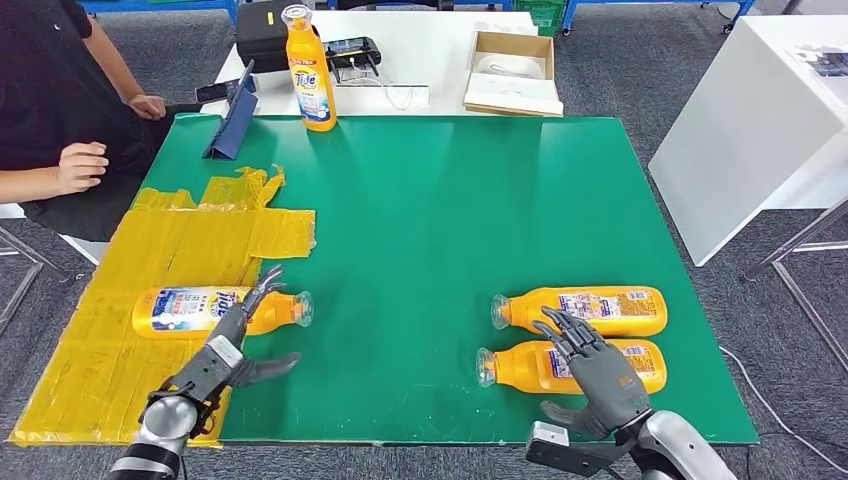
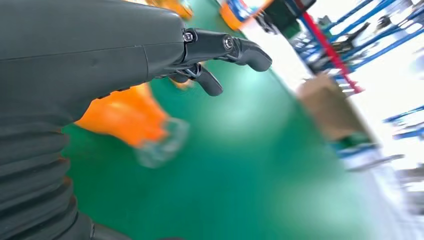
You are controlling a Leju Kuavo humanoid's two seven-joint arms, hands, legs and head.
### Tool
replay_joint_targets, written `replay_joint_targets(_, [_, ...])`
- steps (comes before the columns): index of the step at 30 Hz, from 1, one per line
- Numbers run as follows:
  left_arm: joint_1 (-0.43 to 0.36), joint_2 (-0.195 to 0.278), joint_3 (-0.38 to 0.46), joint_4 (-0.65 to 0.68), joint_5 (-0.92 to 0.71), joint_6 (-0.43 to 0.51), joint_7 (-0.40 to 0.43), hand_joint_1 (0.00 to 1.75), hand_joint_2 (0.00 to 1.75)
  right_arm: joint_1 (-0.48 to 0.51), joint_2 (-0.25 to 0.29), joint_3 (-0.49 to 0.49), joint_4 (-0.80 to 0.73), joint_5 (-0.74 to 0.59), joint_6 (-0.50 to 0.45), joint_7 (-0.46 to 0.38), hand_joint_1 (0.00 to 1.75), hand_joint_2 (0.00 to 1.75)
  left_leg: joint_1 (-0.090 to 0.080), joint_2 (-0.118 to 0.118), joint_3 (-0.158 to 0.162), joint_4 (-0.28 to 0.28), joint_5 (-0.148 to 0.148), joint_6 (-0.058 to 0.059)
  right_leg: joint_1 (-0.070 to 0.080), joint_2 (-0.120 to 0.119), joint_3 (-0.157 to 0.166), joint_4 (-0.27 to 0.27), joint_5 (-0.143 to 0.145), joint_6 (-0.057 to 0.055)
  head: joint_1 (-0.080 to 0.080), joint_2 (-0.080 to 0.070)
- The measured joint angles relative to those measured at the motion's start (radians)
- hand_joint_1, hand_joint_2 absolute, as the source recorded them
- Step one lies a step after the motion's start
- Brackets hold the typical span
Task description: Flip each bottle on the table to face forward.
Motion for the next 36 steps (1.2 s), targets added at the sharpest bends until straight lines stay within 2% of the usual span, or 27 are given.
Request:
replay_joint_targets(3, [0.000, -0.018, 0.026, -0.033, 0.106, -0.071, 0.001, 0.00, 1.75, 0.004, 0.004, -0.002, 0.012, 0.007, 0.001, 0.004, 0.00, 1.75, 0.000, 0.000, 0.000, 0.000, 0.000, 0.000, 0.000, 0.000, 0.000, 0.000, 0.000, 0.000, 0.000, 0.000])
replay_joint_targets(7, [0.000, -0.033, 0.057, -0.065, 0.146, -0.102, 0.001, 0.00, 1.75, 0.007, 0.004, -0.005, 0.027, 0.013, 0.011, 0.011, 0.00, 1.75, 0.000, 0.000, 0.000, 0.000, 0.000, 0.000, 0.000, 0.000, -0.001, 0.000, 0.000, 0.000, 0.000, 0.000])
replay_joint_targets(11, [0.000, -0.043, 0.078, -0.079, 0.185, -0.149, 0.010, 0.00, 0.00, 0.011, 0.002, -0.010, 0.040, 0.017, 0.029, 0.022, 0.00, 1.75, 0.000, 0.000, -0.001, 0.000, 0.000, 0.000, 0.000, 0.000, -0.001, 0.000, 0.000, 0.000, 0.000, 0.000])
replay_joint_targets(15, [0.001, -0.048, 0.097, -0.079, 0.309, -0.252, 0.044, 0.00, 0.00, 0.021, -0.023, -0.024, 0.051, 0.000, 0.048, 0.046, 0.00, 1.75, 0.000, 0.000, -0.001, 0.000, 0.000, 0.000, 0.000, 0.000, -0.001, 0.000, 0.000, 0.000, 0.000, 0.000])
replay_joint_targets(19, [0.003, -0.049, 0.112, -0.079, 0.364, -0.295, 0.054, 0.00, 0.00, 0.032, -0.056, -0.050, 0.058, -0.022, 0.057, 0.056, 0.00, 1.75, -0.001, 0.000, -0.002, 0.000, 0.000, 0.000, -0.001, 0.000, -0.001, 0.000, 0.000, 0.000, 0.000, 0.000])
replay_joint_targets(28, [-0.001, -0.049, 0.125, -0.074, 0.396, -0.308, 0.070, 0.00, 0.00, 0.042, -0.102, -0.118, 0.065, -0.061, 0.079, 0.065, 0.00, 1.75, -0.001, 0.000, -0.002, 0.000, 0.000, 0.000, 0.000, 0.000, -0.002, 0.000, 0.000, 0.000, 0.000, 0.000])
replay_joint_targets(36, [-0.009, -0.050, 0.131, -0.058, 0.398, -0.316, 0.071, 0.00, 0.00, 0.014, -0.105, -0.131, 0.097, -0.045, 0.098, 0.063, 0.00, 1.75, -0.001, 0.000, -0.002, 0.000, 0.000, 0.000, -0.001, 0.000, -0.002, 0.000, 0.000, 0.000, 0.000, 0.000])
